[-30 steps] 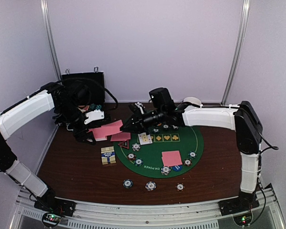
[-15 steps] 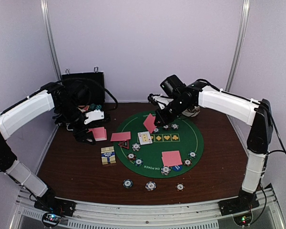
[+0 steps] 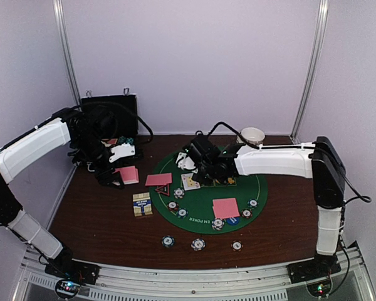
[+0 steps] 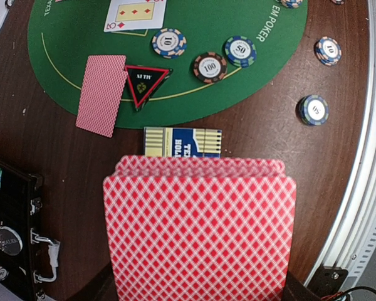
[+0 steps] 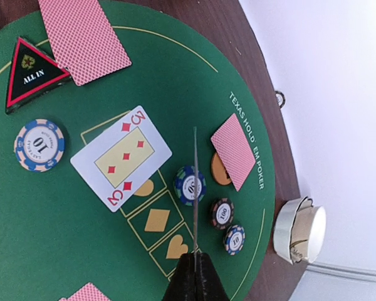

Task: Distribute texas hold em gaming equipment

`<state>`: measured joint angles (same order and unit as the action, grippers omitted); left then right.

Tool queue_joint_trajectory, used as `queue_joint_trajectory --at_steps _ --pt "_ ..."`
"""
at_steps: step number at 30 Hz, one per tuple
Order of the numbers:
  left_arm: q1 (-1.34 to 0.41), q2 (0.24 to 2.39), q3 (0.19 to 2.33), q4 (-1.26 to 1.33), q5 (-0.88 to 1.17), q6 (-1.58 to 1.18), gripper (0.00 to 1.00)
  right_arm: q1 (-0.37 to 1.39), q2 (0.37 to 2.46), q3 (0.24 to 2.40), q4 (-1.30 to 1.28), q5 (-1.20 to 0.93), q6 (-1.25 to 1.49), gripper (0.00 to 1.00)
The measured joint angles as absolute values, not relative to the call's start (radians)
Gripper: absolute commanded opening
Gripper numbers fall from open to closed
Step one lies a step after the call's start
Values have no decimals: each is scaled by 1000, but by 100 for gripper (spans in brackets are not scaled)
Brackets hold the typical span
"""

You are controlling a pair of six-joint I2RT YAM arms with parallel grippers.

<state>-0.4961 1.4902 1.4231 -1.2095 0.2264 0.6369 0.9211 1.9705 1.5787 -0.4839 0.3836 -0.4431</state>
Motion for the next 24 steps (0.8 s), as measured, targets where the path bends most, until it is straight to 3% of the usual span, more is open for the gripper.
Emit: queue_joint_trajectory --at_steps 11,14,20,23,24 --pt "-494 1490 1423 -1229 229 637 0 982 2142 1502 -295 559 -680 0" --pt "-494 1490 1423 -1230 229 637 0 982 2144 1492 -290 572 -688 23" --pt "-494 1490 1424 -1232 232 637 0 982 2143 1446 -287 583 -679 59" --pt "-494 1490 1431 -1235 234 637 0 982 2139 1422 -294 586 -663 94" --pt "-494 1490 1435 -1235 237 637 0 982 2129 1419 -291 597 -662 99"
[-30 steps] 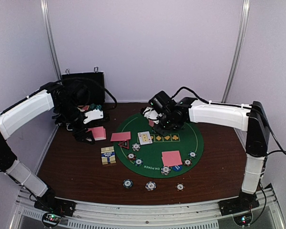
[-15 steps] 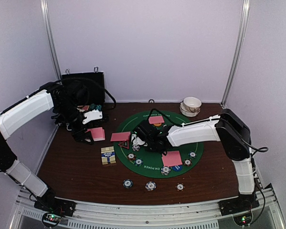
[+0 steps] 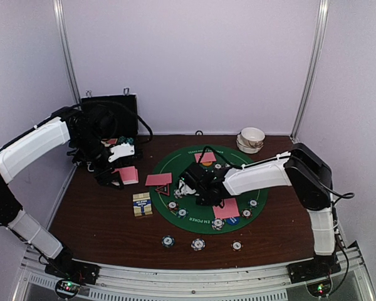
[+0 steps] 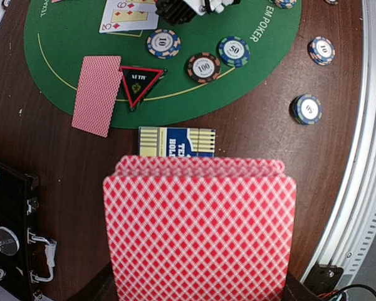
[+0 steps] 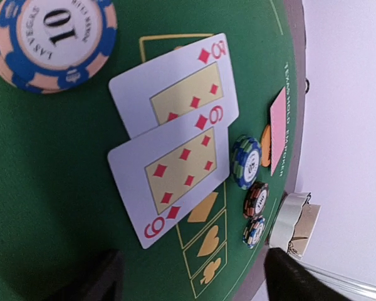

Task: Distribute texas hold em gaming equipment

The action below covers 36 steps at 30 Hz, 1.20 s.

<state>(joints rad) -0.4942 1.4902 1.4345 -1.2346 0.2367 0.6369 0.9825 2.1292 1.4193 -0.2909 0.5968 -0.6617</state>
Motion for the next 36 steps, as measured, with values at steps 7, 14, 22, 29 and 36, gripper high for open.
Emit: queue_joint_trajectory --at_steps 7,14,22,29,36 --pt "-494 1491 1436 -1237 244 637 0 982 2021 1438 -292 630 -561 100" --pt "-494 1491 1448 -1243 247 637 0 949 1915 1583 -402 578 -223 100" --pt "-494 1491 1450 -1244 249 637 0 765 1798 1571 -438 -45 312 99" --pt "-494 1491 1451 -1246 251 637 0 793 1889 1494 -208 -568 736 99" --pt "-494 1491 1452 -1247 252 637 0 861 2004 1501 -6 -789 989 96"
